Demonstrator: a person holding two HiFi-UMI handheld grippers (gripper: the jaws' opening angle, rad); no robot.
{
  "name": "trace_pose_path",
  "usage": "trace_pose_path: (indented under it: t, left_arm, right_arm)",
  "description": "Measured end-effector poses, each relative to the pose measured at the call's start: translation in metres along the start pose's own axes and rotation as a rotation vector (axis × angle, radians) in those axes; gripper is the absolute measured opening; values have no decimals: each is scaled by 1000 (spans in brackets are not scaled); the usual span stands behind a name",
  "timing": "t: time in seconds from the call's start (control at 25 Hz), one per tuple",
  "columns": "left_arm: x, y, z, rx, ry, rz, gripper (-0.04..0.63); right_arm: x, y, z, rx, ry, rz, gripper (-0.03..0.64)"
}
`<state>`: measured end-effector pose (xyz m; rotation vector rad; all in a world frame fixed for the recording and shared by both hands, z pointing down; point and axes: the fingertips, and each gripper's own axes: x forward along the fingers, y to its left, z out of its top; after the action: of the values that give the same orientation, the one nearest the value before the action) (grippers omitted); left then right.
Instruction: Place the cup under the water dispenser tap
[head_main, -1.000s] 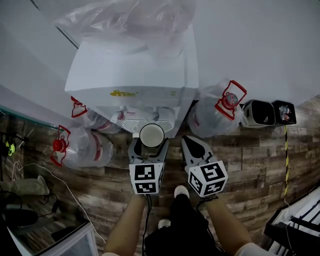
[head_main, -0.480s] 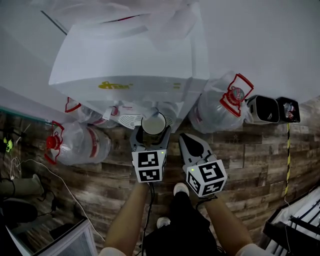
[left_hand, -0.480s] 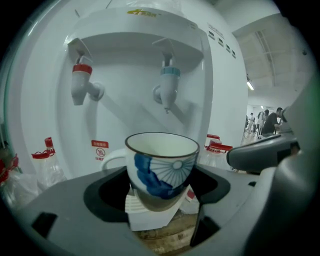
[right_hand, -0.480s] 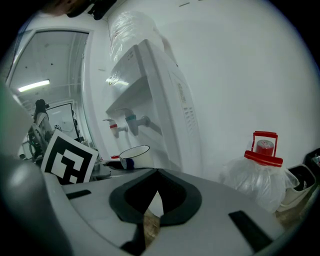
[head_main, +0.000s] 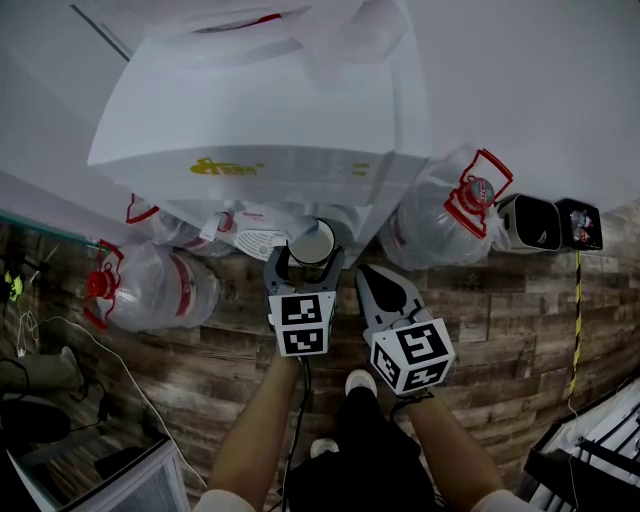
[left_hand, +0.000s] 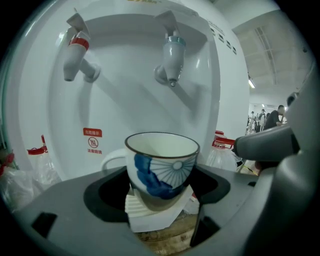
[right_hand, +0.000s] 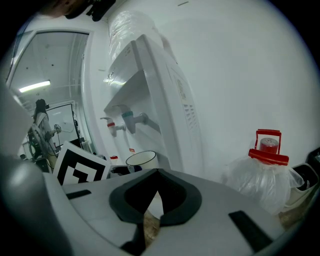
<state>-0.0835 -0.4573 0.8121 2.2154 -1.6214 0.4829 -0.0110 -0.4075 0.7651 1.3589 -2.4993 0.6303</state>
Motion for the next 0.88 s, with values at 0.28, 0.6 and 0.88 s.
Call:
trace_pose_path:
  t: [0.28, 0.6, 0.88]
  left_arm:
    - [6, 4, -11, 8, 11, 13, 416]
    - [10, 7, -17, 27, 17, 4, 416]
    - [9, 7, -15, 4, -20, 6, 414]
  right_arm:
    - [0, 0, 1, 0, -7, -2, 21]
    - [-5, 6, 3, -6, -14, 6, 20]
    - [-7, 10, -1, 3, -10, 9, 21]
